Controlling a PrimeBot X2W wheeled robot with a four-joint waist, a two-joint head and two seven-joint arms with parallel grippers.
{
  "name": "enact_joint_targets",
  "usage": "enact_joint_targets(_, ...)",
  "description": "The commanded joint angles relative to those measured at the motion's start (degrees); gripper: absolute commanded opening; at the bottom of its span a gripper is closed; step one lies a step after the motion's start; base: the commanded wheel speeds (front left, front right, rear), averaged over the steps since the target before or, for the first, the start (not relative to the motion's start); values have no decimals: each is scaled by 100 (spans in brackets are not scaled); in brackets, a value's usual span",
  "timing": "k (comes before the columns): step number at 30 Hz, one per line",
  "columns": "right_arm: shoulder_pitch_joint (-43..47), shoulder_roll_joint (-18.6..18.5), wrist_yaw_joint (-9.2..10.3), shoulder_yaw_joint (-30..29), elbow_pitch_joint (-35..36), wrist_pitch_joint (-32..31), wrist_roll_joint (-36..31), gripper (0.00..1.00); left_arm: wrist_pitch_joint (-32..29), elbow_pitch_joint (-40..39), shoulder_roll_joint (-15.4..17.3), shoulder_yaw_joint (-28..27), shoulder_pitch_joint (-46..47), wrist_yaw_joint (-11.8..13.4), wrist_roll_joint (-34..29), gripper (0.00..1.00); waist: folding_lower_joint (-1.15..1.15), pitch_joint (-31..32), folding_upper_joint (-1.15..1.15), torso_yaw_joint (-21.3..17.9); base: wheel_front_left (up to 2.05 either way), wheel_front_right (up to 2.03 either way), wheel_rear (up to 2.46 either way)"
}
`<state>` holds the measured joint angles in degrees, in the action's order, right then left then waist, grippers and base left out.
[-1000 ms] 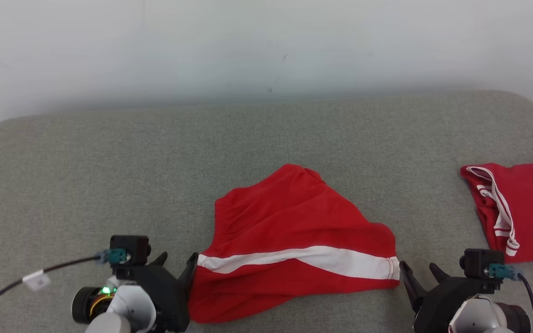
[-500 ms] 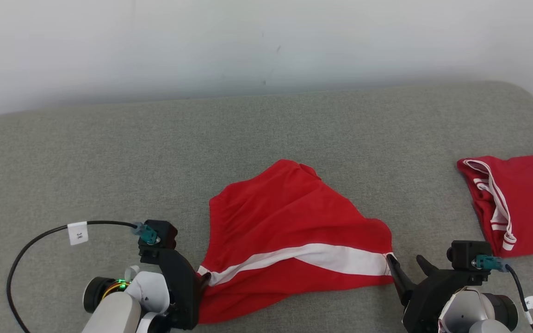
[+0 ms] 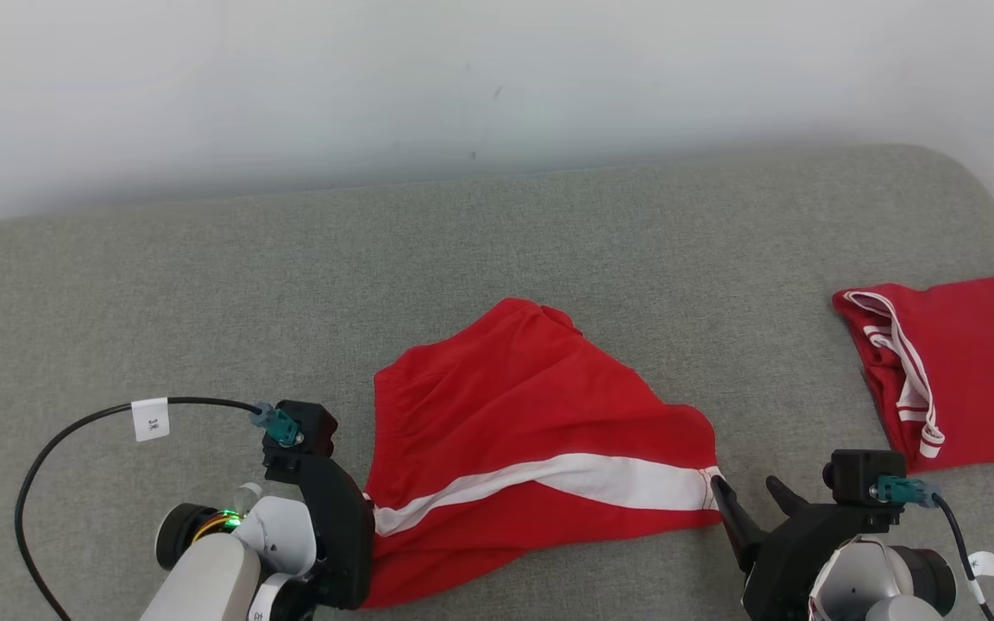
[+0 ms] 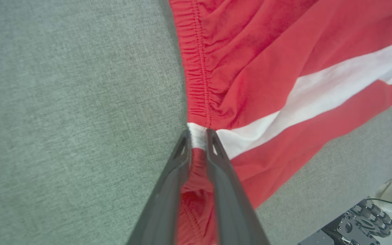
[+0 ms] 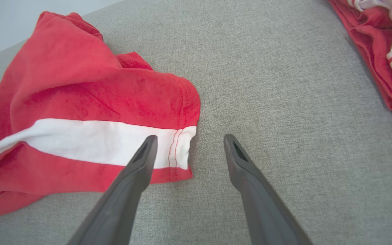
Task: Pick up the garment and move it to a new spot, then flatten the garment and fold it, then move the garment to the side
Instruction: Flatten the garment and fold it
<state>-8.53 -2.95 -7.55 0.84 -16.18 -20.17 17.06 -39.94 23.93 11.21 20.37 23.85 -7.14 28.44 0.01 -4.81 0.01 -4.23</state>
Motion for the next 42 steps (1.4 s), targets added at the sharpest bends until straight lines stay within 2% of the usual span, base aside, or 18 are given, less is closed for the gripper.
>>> enact_joint_targets(1,-73,11,15,7,-12,-11,-5,100,-33,17,28,10,65,-33,80,0,-1,8,-1,-6,0,0,0)
enact_joint_targets(8,-197,10,15,-20,11,-306,8,100,60,-92,161,-111,-44,-40,306,0,-1,29,-1,13,0,0,0)
enact_joint_targets(16,-474,6,15,-234,-287,-659,-181,100,153,-201,262,-223,-41,-2,419,0,-1,-77,-1,22,0,0,0)
enact_joint_targets(21,-658,6,15,-35,-521,-902,-36,100,177,-266,275,-233,60,15,444,0,-1,-187,-1,54,0,0,0)
enact_joint_targets(29,-677,7,15,354,-632,-851,201,100,221,-319,312,-231,69,41,471,0,-1,-257,-1,57,0,0,0)
enact_joint_targets(42,-488,7,15,746,-164,-639,338,100,324,-436,374,-309,41,118,529,0,-1,-272,-1,-24,0,0,0)
